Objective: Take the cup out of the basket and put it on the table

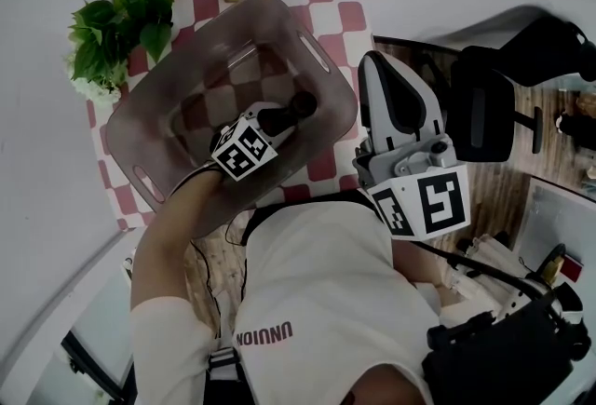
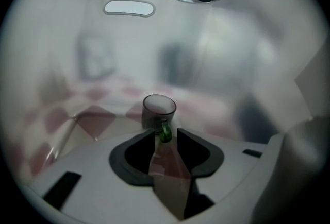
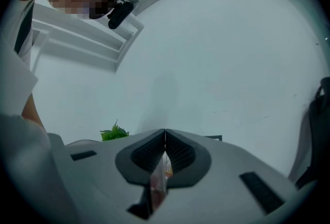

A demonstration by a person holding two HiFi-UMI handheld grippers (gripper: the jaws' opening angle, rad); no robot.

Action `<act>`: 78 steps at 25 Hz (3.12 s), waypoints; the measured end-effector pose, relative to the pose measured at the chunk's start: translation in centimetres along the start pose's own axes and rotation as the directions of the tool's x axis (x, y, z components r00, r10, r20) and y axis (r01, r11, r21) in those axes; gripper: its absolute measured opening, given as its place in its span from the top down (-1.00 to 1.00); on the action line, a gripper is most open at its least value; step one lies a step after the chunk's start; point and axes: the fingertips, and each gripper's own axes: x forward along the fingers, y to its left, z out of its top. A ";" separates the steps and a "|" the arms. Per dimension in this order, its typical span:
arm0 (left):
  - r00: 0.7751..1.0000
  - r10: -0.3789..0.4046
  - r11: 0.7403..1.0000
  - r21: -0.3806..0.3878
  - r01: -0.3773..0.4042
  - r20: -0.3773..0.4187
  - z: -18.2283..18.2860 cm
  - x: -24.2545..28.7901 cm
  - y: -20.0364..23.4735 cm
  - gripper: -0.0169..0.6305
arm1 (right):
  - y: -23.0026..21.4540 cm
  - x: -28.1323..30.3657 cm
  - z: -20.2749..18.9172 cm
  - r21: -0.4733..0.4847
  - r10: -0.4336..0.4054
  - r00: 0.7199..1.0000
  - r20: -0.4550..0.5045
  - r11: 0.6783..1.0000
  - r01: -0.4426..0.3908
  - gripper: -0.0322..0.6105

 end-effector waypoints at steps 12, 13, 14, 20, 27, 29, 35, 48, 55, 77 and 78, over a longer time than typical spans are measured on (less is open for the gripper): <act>1.000 0.012 1.000 0.006 -0.012 0.013 0.2 0.3 0.2 0.59 | -0.1 -0.3 -0.1 0.000 -0.016 1.000 -0.007 1.000 0.016 0.84; 1.000 0.015 1.000 0.007 -0.015 0.016 0.3 0.3 0.2 0.65 | -0.1 -0.3 -0.1 -0.001 -0.017 1.000 -0.007 1.000 0.017 0.84; 1.000 0.017 1.000 0.010 -0.017 0.018 0.3 0.3 0.2 0.68 | 0.0 -0.2 -0.1 -0.001 -0.017 1.000 -0.006 1.000 0.017 0.84; 1.000 0.023 1.000 0.020 -0.023 0.018 0.3 0.4 0.2 0.72 | 0.0 -0.4 0.0 -0.002 -0.018 1.000 -0.003 1.000 0.017 0.84; 0.999 0.033 0.999 0.012 -0.033 0.027 0.3 0.1 0.5 0.73 | -0.1 -0.4 0.1 -0.002 -0.025 1.000 -0.004 1.000 0.025 0.84; 0.999 0.038 0.999 0.016 -0.038 0.030 0.4 0.1 0.6 0.74 | -0.1 -0.4 0.1 -0.002 -0.027 1.000 -0.001 1.000 0.027 0.84; 0.997 0.058 0.998 0.015 -0.059 0.049 0.8 -0.2 1.2 0.79 | -0.2 -0.4 0.2 -0.003 -0.028 1.000 0.005 1.000 0.028 0.84; 0.993 0.092 0.993 0.061 -0.097 0.069 2.1 -0.8 1.8 0.80 | -0.2 0.1 0.2 0.000 -0.020 1.000 0.004 1.000 0.020 0.84; 0.990 0.119 0.989 0.074 -0.125 0.078 2.9 -1.6 2.3 0.80 | -0.1 0.3 0.2 0.004 -0.011 1.000 0.011 1.000 0.010 0.84; 0.982 0.141 0.985 0.079 -0.151 0.123 6.6 -4.5 1.9 0.81 | 1.4 1.0 0.4 0.018 0.076 0.997 0.024 0.997 -0.077 0.84; 0.982 0.142 0.985 0.076 -0.152 0.127 6.8 -4.6 1.8 0.81 | 1.4 1.1 0.4 0.016 0.081 0.996 0.024 0.997 -0.081 0.84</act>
